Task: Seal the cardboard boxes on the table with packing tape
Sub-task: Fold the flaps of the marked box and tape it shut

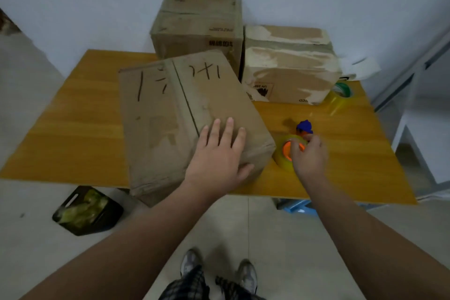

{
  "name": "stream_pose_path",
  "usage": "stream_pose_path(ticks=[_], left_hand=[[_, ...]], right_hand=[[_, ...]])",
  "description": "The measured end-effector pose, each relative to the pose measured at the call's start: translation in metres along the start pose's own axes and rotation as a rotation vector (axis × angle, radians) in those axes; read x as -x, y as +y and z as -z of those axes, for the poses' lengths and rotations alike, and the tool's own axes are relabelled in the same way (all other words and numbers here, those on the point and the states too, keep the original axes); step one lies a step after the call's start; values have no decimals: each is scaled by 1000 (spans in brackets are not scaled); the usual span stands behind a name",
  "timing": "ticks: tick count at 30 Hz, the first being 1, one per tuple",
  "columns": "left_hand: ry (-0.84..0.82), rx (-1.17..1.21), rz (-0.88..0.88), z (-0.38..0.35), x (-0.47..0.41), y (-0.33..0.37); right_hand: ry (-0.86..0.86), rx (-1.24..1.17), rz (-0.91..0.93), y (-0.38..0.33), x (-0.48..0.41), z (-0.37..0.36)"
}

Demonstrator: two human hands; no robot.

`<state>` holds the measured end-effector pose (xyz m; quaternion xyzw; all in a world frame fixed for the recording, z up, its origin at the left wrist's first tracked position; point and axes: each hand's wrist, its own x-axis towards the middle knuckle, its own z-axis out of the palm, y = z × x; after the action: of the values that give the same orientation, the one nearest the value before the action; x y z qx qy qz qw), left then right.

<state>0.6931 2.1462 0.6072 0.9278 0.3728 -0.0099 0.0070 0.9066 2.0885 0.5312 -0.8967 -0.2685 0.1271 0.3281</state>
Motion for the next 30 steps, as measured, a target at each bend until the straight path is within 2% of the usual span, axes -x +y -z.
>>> stream_pose_path(ticks=[2,5,7,11,13,17,19,21,23,26,27,28,30], left_hand=[[-13,-31,-28,-3,0,-4],[-3,-138,-131,-5,5,-12],[55,-144,-191,-7,7,-13],[134,-143,-267,-7,-2,-20],[119,-142,-286,-5,-7,-27],[57,-172,-318,2,-16,-45],[-21,-192,-287,7,-19,-52],[-32,-250,-235,10,-22,-53],[-29,-51,-139,15,-19,-44],[276,657,8,35,-3,-23],[276,921,71,46,3,-18],[194,1138,138,57,9,-14],[-29,1339,239,78,20,-13]], right_hand=[[-109,94,-134,21,-25,-3],[-280,20,-283,36,-55,-11],[-346,43,-305,44,-68,-17],[-373,125,-333,51,-77,-22],[-343,80,-292,53,-69,-23],[-214,-212,-110,48,-40,-4],[-165,-311,16,39,-23,14],[-99,-423,149,26,-3,34],[-48,-505,284,10,19,50],[-15,-487,441,-16,48,61],[-14,-469,463,-24,57,62],[-19,-455,480,-33,67,61],[-41,-437,510,-49,85,56]])
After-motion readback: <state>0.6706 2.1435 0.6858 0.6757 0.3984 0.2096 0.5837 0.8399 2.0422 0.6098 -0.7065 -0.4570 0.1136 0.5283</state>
